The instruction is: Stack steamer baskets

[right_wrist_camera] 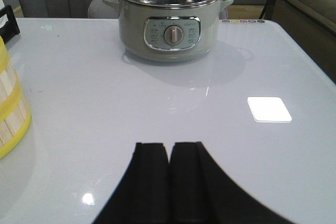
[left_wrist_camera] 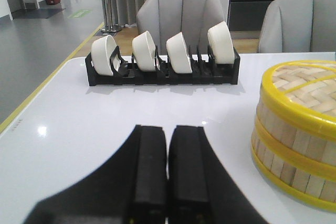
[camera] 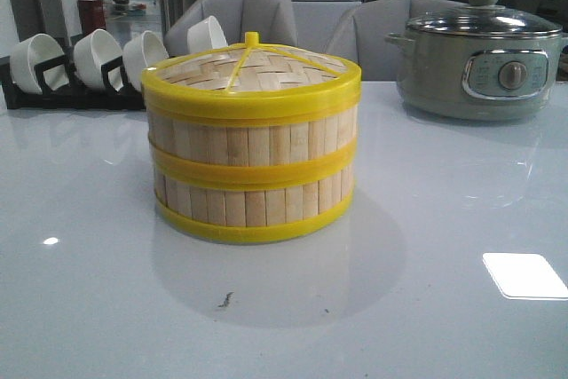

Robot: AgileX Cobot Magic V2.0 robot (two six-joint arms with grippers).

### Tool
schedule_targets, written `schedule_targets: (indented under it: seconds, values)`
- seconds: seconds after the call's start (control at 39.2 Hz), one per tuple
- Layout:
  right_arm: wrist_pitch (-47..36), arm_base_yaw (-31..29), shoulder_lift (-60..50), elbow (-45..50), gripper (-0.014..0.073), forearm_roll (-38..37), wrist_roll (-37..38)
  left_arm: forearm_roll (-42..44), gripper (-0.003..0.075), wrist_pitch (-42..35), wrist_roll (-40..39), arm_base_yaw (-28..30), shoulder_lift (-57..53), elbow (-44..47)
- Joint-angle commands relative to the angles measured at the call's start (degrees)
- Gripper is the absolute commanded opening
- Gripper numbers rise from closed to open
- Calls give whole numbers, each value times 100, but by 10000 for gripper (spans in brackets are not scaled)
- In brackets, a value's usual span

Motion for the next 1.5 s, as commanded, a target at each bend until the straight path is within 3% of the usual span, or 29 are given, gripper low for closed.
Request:
schedule_targets:
  seconds: [0.0,0.23,0.43,0.69,1.48]
  values:
    - [-526,-34,33,-156,56,-45,-43,3,87,-722,-59,5,-330,149]
    - [-526,-34,33,-156,56,-45,-43,3,87,-1421,-59,5,-1332,1041]
    - [-526,-34,33,-156,56,-45,-43,3,87,-1558,-59,5,-1947,1504]
    - [-532,-34,39,-156,56,-45,-43,3,87,-1114,-59,5,-2006,1504]
    - [-532,-34,39,-156,56,-45,-43,40,87,-1101,-16,5,-2006,1504]
